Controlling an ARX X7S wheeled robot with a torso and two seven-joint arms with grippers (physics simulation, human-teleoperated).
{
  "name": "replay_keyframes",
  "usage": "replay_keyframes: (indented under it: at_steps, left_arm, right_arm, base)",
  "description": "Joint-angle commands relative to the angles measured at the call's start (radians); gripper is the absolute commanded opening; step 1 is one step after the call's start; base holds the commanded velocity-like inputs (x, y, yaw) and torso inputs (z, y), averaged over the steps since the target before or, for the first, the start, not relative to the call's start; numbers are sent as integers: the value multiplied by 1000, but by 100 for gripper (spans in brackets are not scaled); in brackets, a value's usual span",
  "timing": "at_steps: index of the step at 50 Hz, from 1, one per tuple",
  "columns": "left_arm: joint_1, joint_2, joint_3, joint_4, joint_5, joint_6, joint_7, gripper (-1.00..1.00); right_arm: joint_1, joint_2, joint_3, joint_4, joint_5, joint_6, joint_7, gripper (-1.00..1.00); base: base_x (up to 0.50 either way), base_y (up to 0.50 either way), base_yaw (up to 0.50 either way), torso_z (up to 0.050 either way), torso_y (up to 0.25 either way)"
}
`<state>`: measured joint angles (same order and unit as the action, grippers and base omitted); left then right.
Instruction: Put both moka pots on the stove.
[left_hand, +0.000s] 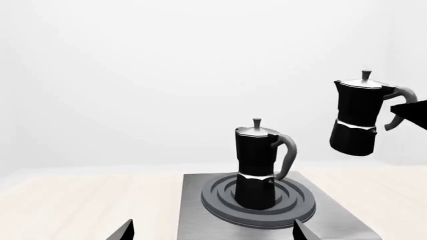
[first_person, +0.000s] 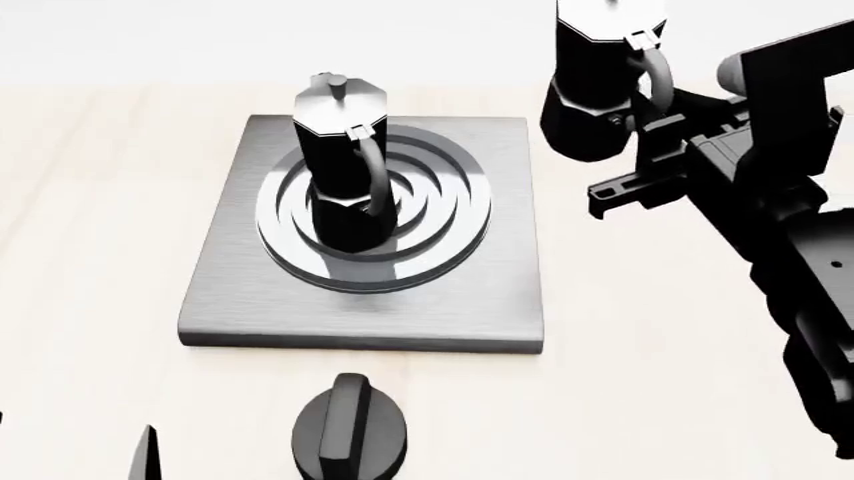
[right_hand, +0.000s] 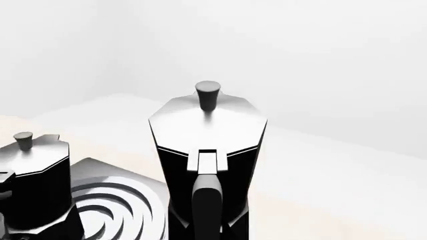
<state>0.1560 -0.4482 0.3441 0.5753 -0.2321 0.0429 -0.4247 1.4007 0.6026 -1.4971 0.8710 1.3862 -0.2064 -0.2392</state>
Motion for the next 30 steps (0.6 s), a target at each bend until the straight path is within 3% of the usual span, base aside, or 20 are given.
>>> replay_keyframes:
  at_steps: [1, 11, 30]
  left_arm:
    - [-2, -2, 1, -6, -5, 2, -1, 100]
    - [-1, -9, -15, 2, -23, 0, -9, 100]
    - [0, -12, -12, 2, -27, 4, -11, 100]
  right_arm:
    - [38, -121, 60, 135, -8, 6, -74, -100]
    - [42, -317, 70, 430, -10, -12, -214, -100]
    - [-15, -366, 152, 437, -107, -40, -184, -100]
  base:
    - [0, 0, 0, 0, 0]
    - [0, 0, 0, 0, 2]
    - [0, 0, 0, 0, 1]
